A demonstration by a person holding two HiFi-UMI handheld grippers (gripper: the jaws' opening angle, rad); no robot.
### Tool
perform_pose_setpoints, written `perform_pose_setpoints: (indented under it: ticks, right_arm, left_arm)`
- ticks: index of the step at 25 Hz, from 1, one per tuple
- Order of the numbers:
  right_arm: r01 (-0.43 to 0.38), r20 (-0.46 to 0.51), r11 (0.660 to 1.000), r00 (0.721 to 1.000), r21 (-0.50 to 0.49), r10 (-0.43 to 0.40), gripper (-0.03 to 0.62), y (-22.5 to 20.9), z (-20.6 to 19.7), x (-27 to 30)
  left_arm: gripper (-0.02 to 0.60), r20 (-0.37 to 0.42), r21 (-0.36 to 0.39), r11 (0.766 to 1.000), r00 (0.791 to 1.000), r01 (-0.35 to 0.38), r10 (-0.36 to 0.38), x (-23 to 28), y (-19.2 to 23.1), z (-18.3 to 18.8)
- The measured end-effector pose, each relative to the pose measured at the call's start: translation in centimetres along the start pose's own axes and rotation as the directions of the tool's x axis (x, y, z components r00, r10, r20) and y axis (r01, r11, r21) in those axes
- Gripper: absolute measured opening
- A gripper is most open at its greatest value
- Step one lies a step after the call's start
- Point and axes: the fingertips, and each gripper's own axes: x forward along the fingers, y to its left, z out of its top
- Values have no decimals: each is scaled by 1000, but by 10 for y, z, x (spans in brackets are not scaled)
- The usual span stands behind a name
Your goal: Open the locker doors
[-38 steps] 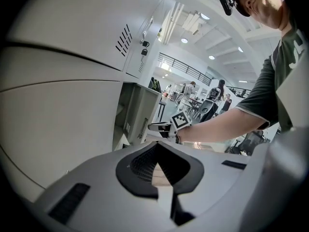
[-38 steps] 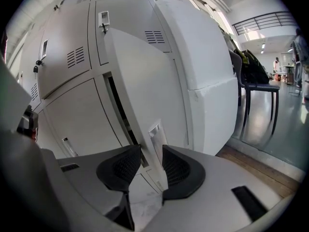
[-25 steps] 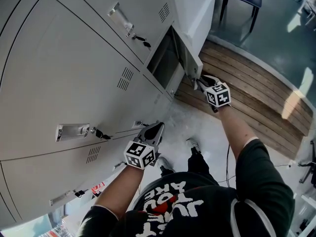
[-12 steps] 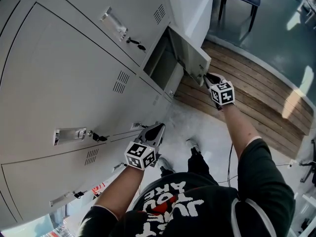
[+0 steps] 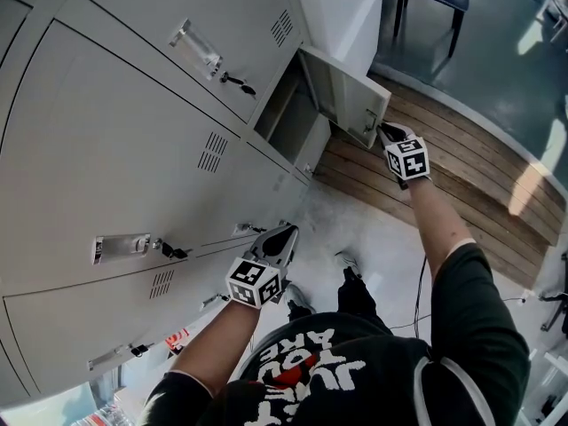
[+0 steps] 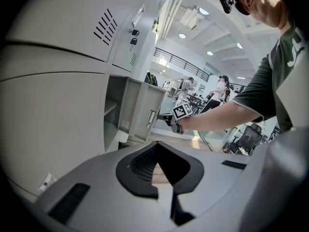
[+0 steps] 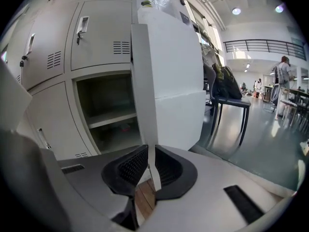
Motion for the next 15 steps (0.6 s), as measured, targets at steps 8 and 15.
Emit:
perform_pose_setpoints:
  ticks: [8,15]
  right_arm:
    - [35,19,999,999,33,-35,67,-31,5,5]
    - [47,18,999,999,22,-48,67,-51,12,12]
  left_arm:
    - [2,-14,-11,1000,1000,-17,17,3,-2,-6]
    - [2,-10,-16,999,1000,-30,29,11,-3,-2]
